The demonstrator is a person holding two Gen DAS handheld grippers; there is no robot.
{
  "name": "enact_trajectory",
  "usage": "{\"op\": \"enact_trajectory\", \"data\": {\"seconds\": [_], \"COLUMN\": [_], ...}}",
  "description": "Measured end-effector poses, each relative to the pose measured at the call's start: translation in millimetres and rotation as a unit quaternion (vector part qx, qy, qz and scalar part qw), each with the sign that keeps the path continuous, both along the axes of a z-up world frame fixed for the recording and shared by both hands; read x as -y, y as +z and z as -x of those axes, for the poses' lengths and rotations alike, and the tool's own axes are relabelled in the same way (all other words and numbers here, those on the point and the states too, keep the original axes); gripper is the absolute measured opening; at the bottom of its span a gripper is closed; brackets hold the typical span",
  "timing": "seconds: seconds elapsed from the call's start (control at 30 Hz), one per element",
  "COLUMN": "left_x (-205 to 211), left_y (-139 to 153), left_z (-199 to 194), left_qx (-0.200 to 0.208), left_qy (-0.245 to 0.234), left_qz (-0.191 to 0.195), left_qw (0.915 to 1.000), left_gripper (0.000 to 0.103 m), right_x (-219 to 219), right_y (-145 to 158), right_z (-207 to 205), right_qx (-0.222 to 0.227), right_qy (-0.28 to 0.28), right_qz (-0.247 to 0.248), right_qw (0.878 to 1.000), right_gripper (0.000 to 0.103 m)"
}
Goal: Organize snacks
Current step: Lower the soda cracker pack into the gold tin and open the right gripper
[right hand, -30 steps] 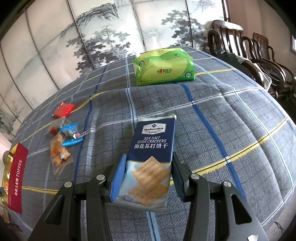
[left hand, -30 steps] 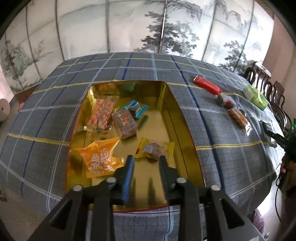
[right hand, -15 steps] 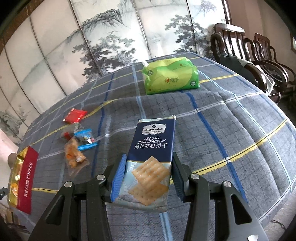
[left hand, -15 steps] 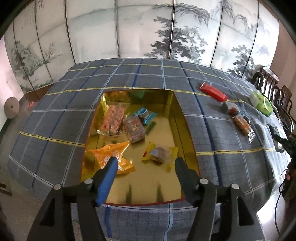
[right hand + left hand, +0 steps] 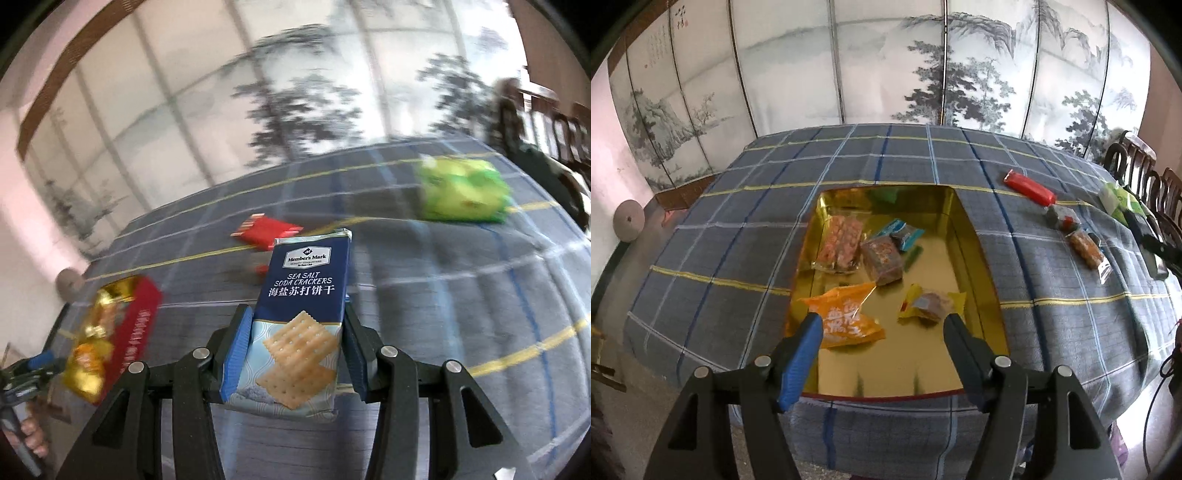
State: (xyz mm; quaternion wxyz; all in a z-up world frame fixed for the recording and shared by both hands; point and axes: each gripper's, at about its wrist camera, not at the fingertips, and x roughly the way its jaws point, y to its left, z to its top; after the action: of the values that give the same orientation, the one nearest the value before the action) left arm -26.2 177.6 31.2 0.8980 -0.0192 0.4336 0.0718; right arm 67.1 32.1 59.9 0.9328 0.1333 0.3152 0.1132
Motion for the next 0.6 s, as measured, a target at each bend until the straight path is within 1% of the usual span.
{"op": "enact_trajectory", "data": {"seconds": [0.13, 0.2, 0.27, 0.37, 0.47, 0.57, 0.6], "left_x": [-18, -26, -30, -30, -29, -28, -28], "left_y": [-3, -6, -9, -11, -8, -5, -5], "left_z": [6, 6, 5, 6, 10, 11, 11], "left_qx": [0.004, -0.006, -0.021, -0.035, -0.024, -0.02, -0.019], "left_qy": [0.033, 0.043, 0.042, 0.042, 0.045, 0.043, 0.043], "left_qz": [0.031, 0.047, 0.055, 0.033, 0.001, -0.02, -0.026], "left_qw": [0.9989, 0.9979, 0.9974, 0.998, 0.9987, 0.9987, 0.9986], "left_gripper": [0.069, 0.069, 0.069, 0.069, 0.069, 0.069, 0.069], "right_x": [-52, -77, -101, -128, -162, -191, -195], "right_y": [14, 17, 18, 16, 15, 13, 10], "right_z": [1, -2, -3, -6, -16, -23, -25], "right_qx": [0.011, 0.007, 0.003, -0.005, -0.02, -0.03, -0.034], "right_qy": [0.066, 0.098, 0.123, 0.158, 0.193, 0.217, 0.22], "right_qz": [-0.007, -0.011, -0.014, -0.024, -0.029, -0.026, -0.026], "right_qw": [0.998, 0.995, 0.992, 0.987, 0.981, 0.975, 0.975], "right_gripper": [0.044, 0.044, 0.044, 0.044, 0.044, 0.044, 0.044]}}
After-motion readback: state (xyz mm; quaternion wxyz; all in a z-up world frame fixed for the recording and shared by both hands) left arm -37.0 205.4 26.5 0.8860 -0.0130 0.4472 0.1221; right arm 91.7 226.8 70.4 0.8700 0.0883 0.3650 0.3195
